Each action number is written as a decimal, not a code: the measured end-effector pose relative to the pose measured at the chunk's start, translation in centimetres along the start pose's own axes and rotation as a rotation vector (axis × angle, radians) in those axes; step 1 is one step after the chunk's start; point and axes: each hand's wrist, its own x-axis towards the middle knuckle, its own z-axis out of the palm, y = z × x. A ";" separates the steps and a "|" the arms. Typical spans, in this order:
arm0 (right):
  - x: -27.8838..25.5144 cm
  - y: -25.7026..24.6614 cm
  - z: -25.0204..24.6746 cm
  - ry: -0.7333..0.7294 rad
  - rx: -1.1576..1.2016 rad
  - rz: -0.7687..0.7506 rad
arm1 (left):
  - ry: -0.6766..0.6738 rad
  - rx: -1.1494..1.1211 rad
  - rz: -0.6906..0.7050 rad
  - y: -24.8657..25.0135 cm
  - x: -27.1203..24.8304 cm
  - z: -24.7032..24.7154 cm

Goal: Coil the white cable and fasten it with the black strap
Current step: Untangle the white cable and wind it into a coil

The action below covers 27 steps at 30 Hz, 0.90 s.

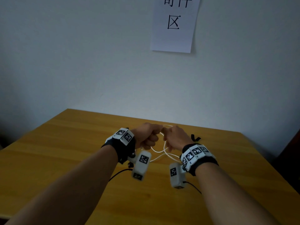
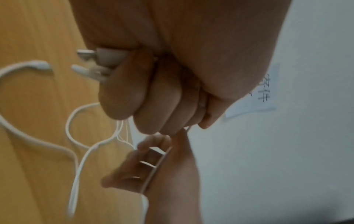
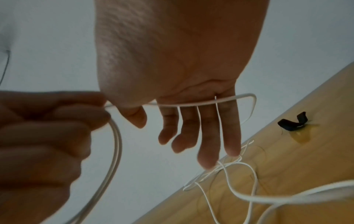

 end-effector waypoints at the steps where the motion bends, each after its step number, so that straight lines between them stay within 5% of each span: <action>1: 0.0 -0.1 0.1 -0.025 -0.010 0.011 | -0.018 -0.068 0.034 0.1 0.0 0.1; 8: -0.2 -1.2 0.2 -0.090 -0.165 -0.166 | -0.185 -0.518 0.239 0.9 0.8 1.4; 17: -0.6 -1.1 1.0 -0.122 -0.109 -0.149 | 0.108 -0.625 0.414 2.2 1.4 0.9; 21: -0.7 -1.5 1.0 -0.154 -0.153 -0.157 | 0.247 -0.430 0.430 1.6 1.9 0.4; 27: -0.5 -1.0 0.9 -0.171 -0.174 -0.106 | 0.571 0.454 0.623 0.0 2.9 -1.2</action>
